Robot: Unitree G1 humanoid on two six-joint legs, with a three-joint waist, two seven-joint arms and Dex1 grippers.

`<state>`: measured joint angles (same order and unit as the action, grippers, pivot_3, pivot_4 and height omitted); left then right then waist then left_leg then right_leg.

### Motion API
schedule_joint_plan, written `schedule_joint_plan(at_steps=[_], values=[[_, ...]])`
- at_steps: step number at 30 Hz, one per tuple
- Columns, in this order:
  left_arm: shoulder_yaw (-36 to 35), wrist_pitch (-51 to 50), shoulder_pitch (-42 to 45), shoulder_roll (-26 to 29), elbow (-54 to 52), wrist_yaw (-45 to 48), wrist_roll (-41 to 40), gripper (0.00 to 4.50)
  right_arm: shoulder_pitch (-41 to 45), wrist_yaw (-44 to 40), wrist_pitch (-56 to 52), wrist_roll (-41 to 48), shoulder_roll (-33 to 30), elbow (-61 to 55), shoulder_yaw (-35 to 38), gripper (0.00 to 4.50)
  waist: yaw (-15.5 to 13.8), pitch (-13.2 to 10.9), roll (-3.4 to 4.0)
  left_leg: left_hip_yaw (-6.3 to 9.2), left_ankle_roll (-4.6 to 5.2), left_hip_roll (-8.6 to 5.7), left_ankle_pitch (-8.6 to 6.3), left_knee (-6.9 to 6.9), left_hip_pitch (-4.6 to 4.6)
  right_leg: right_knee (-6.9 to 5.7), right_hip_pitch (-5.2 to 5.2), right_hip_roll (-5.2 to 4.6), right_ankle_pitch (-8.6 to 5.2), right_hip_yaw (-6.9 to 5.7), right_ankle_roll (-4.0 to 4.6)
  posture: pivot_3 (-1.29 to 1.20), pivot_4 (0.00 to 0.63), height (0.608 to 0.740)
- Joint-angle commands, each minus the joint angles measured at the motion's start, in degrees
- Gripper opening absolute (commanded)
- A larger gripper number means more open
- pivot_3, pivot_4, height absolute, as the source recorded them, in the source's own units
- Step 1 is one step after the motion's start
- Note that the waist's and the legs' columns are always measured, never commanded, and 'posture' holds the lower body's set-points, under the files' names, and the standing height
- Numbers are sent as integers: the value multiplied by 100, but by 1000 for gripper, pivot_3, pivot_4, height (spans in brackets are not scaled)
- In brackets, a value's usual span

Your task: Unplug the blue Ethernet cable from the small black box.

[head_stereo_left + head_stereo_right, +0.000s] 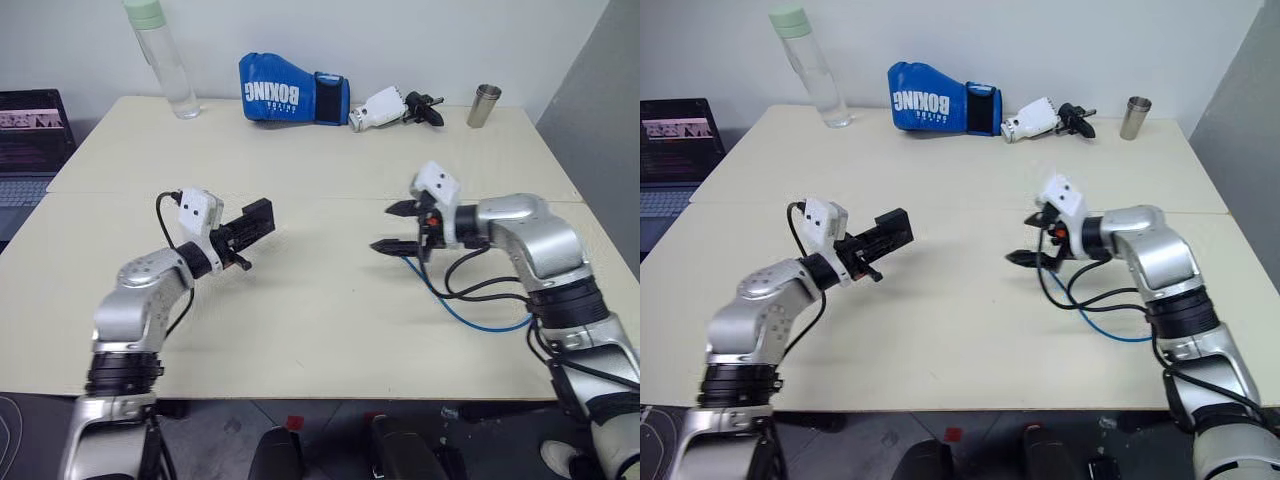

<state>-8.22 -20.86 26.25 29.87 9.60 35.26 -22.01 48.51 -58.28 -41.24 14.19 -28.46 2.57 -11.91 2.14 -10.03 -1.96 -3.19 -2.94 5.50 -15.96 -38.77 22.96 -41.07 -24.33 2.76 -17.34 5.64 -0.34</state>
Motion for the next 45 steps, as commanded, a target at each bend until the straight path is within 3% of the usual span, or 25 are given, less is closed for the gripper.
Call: schedule_joint_plan(at_steps=[1,8,15,16,24,29,33,38,45], values=[[-216,940,224,-246,758,-939,630,789,293,268,-268,222,400,-565,-30,4500,-12,0,0,0,-1,-1,0,0,1,0,0,-1,0,0,0,0,150,740],[-153,1854,332,-539,1616,-1457,1083,789,386,300,-256,230,788,-608,-350,4500,-61,4,-6,-1,0,-9,0,-2,4,4,3,-10,3,-7,-4,0,150,740],[-299,1766,135,-655,1833,-1384,914,789,429,336,-268,250,888,-627,-443,4500,-51,4,-7,1,-1,-6,1,-3,2,-1,4,-7,3,-10,-5,0,150,740],[-328,1723,113,-650,1809,-1382,883,1349,424,333,-271,253,881,-627,-442,4500,-47,4,-6,1,-1,-6,1,-3,2,-1,4,-7,3,-9,-5,0,150,740],[-365,1542,-56,-539,1433,-1177,861,3260,384,336,-289,247,845,-609,-446,4500,-36,4,-7,1,-1,-6,1,-2,2,0,4,-7,3,-10,-5,0,150,740],[-315,1390,-390,-424,773,-1125,963,4210,329,351,-354,274,788,-647,-393,4500,-33,4,-7,0,-3,-5,1,-1,2,1,4,-7,3,-8,-5,0,150,740],[-531,1098,-877,-159,-100,-1216,997,4210,167,502,-514,320,703,-795,-258,4500,-30,4,-7,0,-2,-3,1,0,2,1,4,-7,3,-8,-5,0,150,740],[-719,334,-1309,447,-914,-693,595,4210,-77,628,-616,438,457,-1017,-19,4500,-24,4,-7,3,-1,0,1,3,1,2,3,-9,3,-8,-4,0,150,740],[-1290,-632,-1570,1757,-1778,527,-163,4210,-1010,376,66,741,-260,-1629,793,4500,-32,4,-16,2,0,-6,-1,5,3,13,5,-9,1,-10,-6,0,150,740]])
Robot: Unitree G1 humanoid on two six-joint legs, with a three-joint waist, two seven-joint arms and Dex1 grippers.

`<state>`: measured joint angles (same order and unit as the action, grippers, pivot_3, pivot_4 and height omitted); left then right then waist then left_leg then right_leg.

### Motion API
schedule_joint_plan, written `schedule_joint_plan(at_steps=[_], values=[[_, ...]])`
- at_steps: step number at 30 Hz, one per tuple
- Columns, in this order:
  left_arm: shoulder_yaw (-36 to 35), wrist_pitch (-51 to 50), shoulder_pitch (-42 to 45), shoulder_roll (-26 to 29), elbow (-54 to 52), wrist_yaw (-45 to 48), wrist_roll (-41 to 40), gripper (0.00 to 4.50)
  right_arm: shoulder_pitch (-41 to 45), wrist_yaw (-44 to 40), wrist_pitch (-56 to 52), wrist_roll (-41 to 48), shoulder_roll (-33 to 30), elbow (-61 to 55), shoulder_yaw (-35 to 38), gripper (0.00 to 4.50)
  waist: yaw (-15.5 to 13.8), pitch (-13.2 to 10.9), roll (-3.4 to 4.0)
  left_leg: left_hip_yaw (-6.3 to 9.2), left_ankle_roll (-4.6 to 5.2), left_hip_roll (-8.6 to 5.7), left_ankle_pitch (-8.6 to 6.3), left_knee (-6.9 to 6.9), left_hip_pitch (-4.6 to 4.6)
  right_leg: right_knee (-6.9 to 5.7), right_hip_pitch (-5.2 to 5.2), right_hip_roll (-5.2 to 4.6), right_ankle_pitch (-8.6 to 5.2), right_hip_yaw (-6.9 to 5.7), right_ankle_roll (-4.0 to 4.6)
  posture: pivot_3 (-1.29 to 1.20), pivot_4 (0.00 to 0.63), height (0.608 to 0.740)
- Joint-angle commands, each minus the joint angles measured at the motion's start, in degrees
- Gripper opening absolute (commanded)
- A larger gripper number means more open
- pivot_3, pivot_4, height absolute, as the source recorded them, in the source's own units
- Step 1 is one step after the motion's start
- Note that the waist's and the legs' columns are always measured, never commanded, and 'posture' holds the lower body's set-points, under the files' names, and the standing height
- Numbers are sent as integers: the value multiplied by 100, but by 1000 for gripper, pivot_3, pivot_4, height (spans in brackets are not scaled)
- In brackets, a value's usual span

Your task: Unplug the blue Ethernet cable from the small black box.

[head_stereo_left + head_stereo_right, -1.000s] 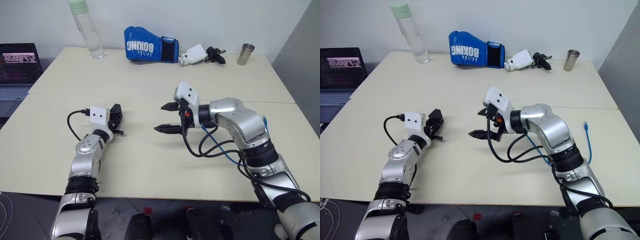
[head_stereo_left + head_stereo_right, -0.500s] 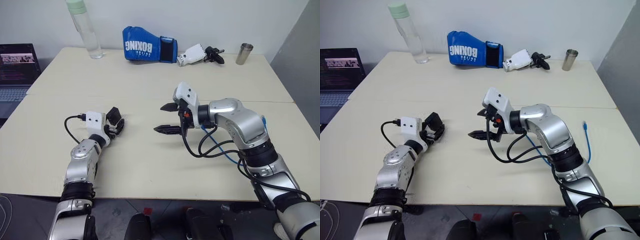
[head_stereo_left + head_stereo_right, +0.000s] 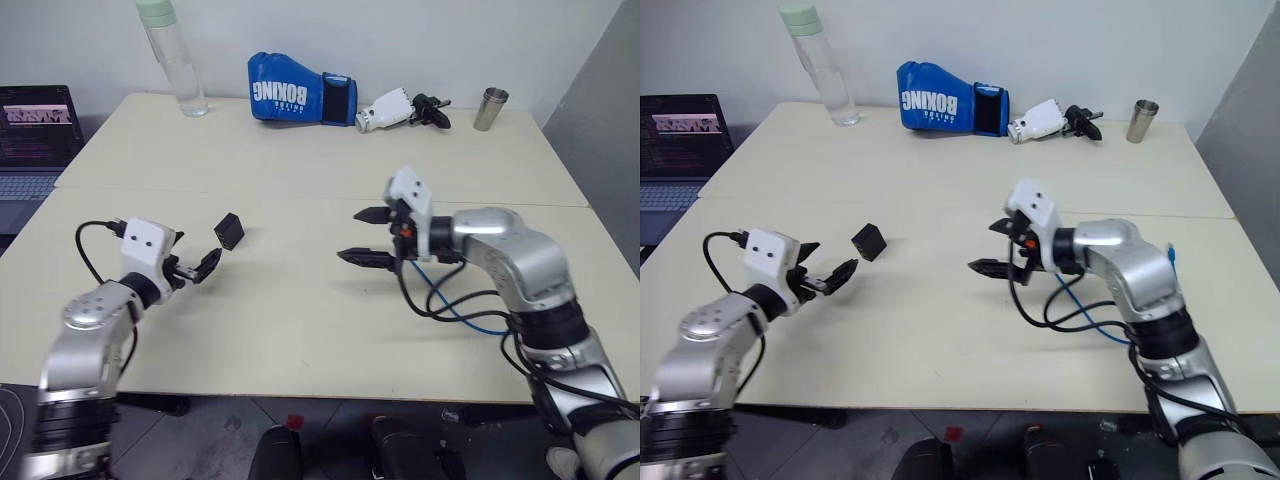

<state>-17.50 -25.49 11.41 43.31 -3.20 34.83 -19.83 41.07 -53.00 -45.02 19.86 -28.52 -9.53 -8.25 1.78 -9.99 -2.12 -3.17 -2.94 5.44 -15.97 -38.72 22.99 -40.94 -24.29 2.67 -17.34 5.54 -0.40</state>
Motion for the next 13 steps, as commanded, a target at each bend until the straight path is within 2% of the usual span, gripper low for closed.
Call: schedule_joint_plan(at_steps=[1,6,13], values=[[-419,-228,-158,595,-547,793,-455,4210,-424,-233,587,179,-381,-478,479,4500,7,0,0,-1,0,0,0,0,-1,3,1,0,0,1,0,0,150,740],[-734,-485,-521,1357,-727,1772,-846,4210,-979,-886,995,260,-1200,-541,583,4500,22,-4,6,-4,1,3,0,9,-9,4,0,2,-1,3,0,0,150,740],[-802,-534,-615,1778,-652,2556,-1054,4210,-1186,-1271,1451,126,-1893,-208,612,4500,22,-5,7,-5,2,5,-1,8,-11,4,-1,7,-8,2,8,0,150,740]])
